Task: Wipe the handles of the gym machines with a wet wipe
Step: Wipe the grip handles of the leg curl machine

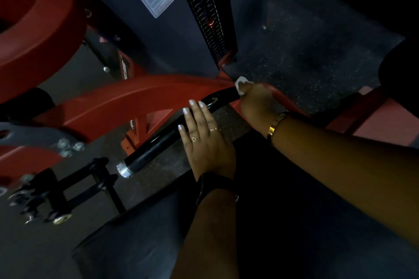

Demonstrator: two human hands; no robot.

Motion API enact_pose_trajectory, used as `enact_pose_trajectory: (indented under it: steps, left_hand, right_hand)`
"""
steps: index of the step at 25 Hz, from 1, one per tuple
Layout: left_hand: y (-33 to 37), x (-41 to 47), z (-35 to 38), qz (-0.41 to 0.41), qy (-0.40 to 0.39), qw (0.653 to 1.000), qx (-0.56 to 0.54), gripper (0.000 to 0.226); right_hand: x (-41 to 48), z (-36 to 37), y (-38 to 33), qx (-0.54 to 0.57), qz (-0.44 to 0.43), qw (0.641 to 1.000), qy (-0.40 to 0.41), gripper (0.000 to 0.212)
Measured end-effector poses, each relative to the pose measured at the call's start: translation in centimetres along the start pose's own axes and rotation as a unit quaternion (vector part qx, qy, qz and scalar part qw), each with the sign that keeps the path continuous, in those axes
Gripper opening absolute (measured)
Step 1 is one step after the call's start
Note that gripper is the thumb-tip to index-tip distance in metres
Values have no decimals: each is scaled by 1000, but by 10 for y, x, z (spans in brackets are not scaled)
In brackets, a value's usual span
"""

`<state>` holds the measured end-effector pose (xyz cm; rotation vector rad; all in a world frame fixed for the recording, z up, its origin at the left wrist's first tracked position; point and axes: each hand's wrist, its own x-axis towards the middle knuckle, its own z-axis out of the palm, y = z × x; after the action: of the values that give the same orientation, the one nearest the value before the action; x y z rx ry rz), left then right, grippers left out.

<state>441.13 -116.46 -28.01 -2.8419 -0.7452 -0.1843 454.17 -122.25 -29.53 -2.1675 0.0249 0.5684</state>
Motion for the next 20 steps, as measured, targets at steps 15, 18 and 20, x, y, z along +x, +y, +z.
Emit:
enact_pose_trajectory:
  steps: [15, 18, 20]
  left_hand:
    - [-110, -24, -38, -366, 116, 804, -453, 54]
    - [-130, -22, -51, -456, 98, 493, -734, 40]
    - [-141, -24, -57, -490, 86, 348, -795, 39]
  right_hand:
    - [-152, 85, -86, -97, -348, 926, -109, 43]
    - [-167, 102, -104, -123, -387, 906, -115, 42]
    - [-162, 113, -110, -162, -461, 861, -143, 38]
